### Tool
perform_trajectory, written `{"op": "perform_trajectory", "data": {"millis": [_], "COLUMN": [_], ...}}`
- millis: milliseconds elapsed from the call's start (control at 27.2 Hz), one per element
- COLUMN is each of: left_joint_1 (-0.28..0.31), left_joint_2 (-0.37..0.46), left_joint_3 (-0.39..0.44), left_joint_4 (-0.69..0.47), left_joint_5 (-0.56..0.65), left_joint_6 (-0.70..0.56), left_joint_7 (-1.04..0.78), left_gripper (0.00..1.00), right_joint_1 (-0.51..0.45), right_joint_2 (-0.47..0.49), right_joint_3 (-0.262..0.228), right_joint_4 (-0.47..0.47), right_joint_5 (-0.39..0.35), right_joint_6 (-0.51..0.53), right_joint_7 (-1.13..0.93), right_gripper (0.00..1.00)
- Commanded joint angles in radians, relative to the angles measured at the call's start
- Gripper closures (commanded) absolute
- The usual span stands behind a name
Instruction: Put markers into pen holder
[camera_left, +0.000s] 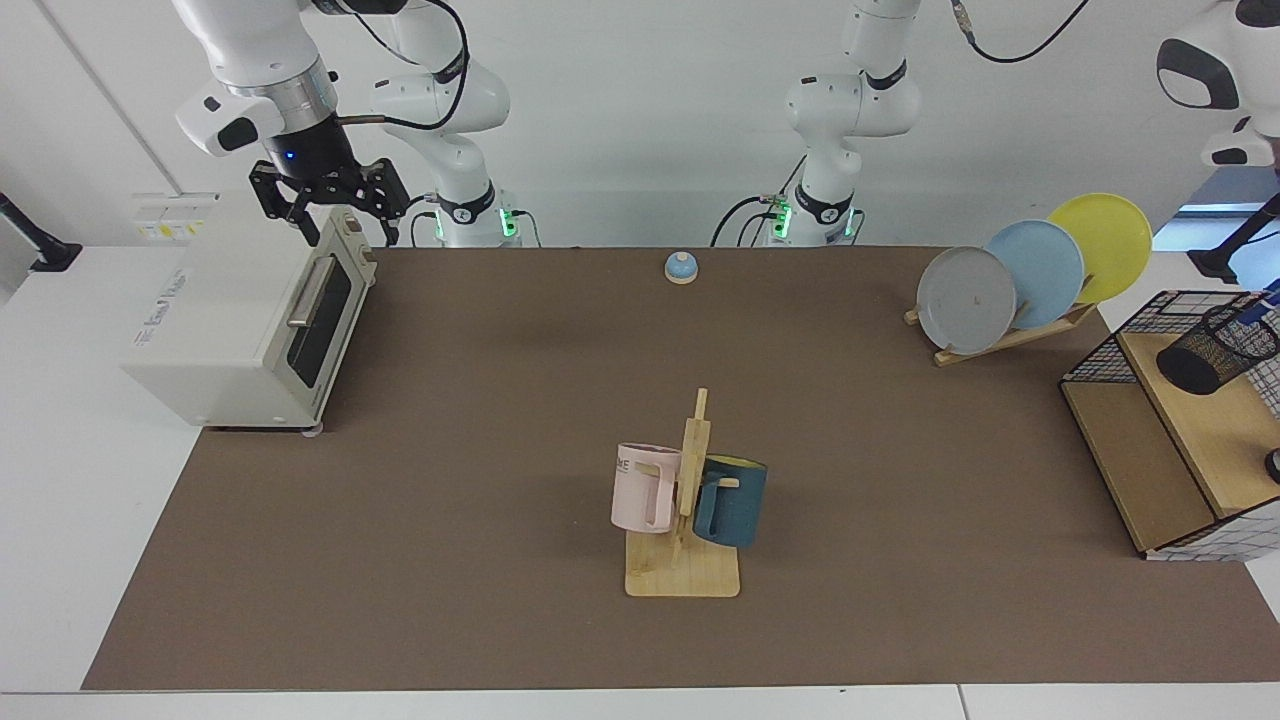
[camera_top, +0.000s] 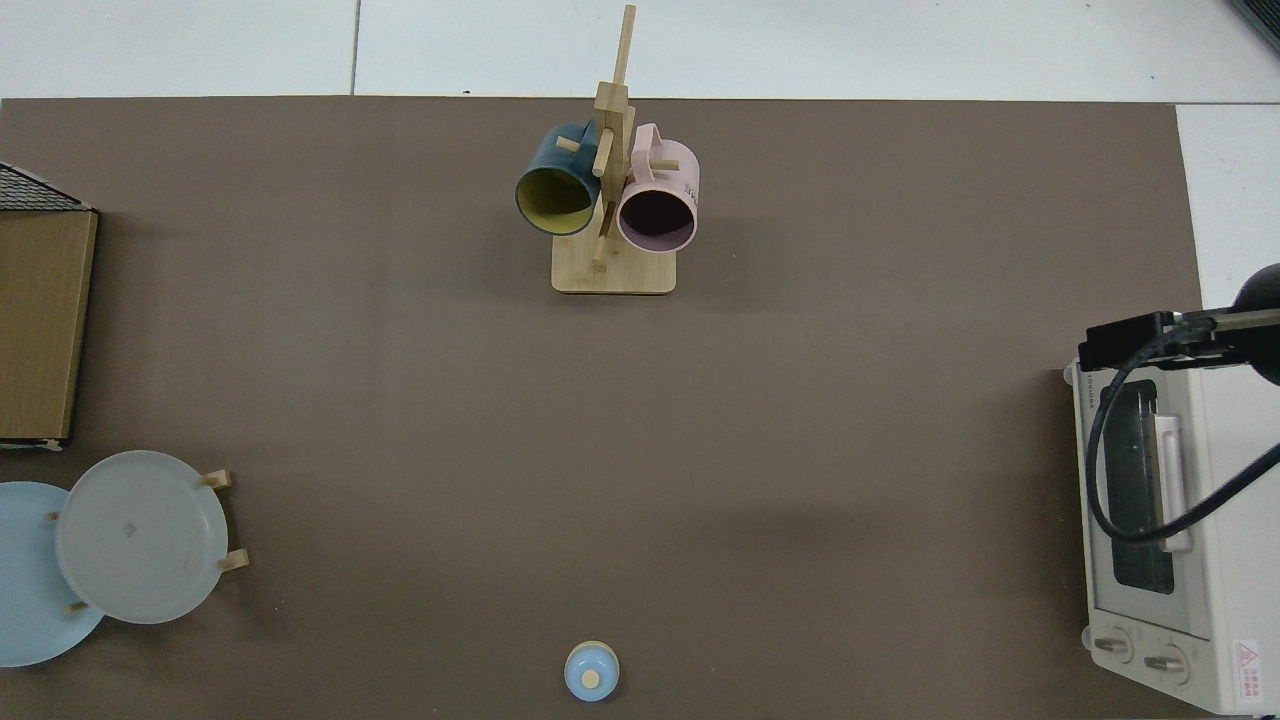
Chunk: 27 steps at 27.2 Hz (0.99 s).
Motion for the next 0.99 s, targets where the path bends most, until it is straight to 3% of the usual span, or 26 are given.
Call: {"op": "perform_trajectory", "data": {"millis": [0,257,478,955], "left_joint_1": [0.017,0.028,0.031,0.034], "left_joint_2": [0.011,-0.003,-0.020,-0.015], "left_joint_3": [0.004,0.006,0.009,0.052], "left_joint_4": [-0.003,-0.060,-0.100,-0.149], "left_joint_5": [-0.004,-0.012,-0.019,-0.062], "left_joint_6": [0.123,0.240,0.257,0.295], "left_joint_7": [0.094,0.271,0.378,0.398], "left_gripper": [1.00,1.00,1.00,1.00], "right_joint_1": [-0.024,-0.069,-0.089,-0.081], "right_joint_2": [-0.014,-0.011,-0.013,-0.014], "right_joint_3": [0.020,0.014,0.013,0.014], "right_joint_4": [-0.017,-0.020,-0.025,-0.026], "right_joint_5": [-0.002,0.000,0.000,-0.002], "right_joint_6": [-0.001,0.031,0.033,0.033], "right_joint_7": [0.020,0.030,0.025,0.025], "right_gripper": [0.00,0.00,0.00,0.00]}}
